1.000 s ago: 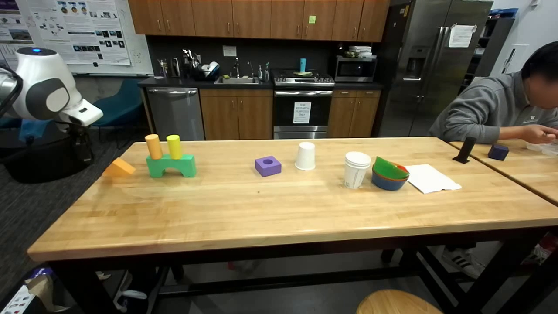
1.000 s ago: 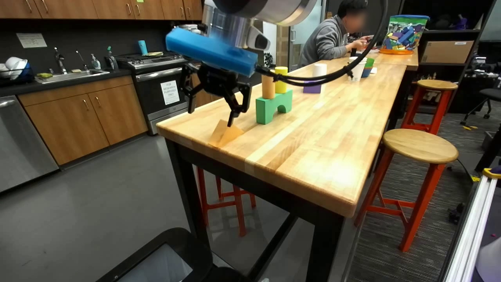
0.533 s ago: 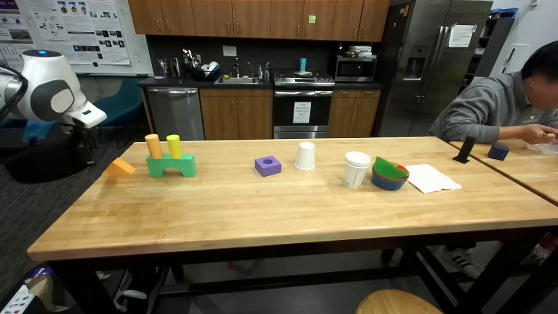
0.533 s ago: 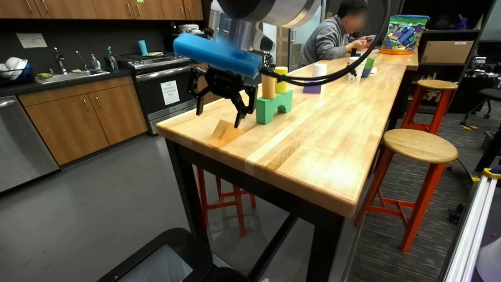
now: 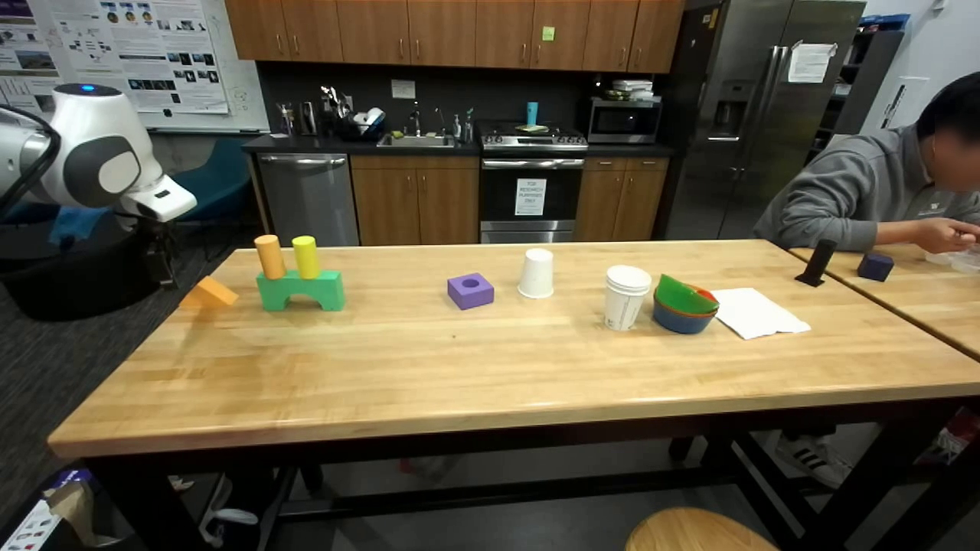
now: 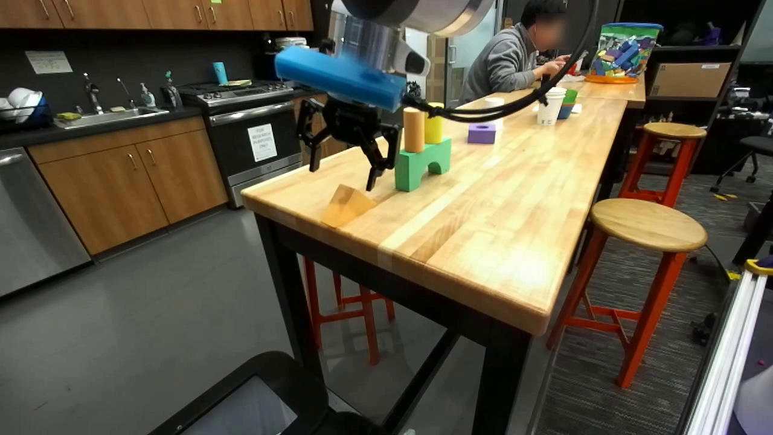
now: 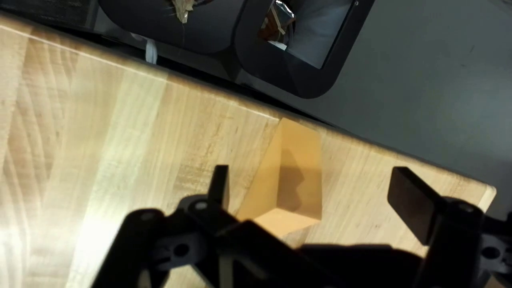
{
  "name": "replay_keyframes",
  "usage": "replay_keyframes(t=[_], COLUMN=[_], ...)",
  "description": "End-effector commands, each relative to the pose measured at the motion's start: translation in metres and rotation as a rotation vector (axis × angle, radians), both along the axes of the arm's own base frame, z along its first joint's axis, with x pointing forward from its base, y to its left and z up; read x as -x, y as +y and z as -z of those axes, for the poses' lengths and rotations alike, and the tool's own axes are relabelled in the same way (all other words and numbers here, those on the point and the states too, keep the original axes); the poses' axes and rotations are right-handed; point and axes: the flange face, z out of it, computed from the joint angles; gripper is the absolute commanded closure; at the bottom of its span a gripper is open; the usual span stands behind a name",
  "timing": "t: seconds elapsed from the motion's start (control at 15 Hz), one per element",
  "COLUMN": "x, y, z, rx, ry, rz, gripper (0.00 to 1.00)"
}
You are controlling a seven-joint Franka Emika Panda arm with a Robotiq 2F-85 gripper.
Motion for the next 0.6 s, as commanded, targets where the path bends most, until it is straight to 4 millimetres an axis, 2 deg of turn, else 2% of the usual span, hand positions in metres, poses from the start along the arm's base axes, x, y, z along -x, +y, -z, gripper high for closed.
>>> replay_keyframes(t=[0.0,0.53], x=[-0.01,-0.032], y=[-0.002,0.003], z=[-0.004,-0.009], rx=[-0.01,0.01], ry=[0.05,0.092], rz=[0.012,0.013], gripper=[0.0,0.0])
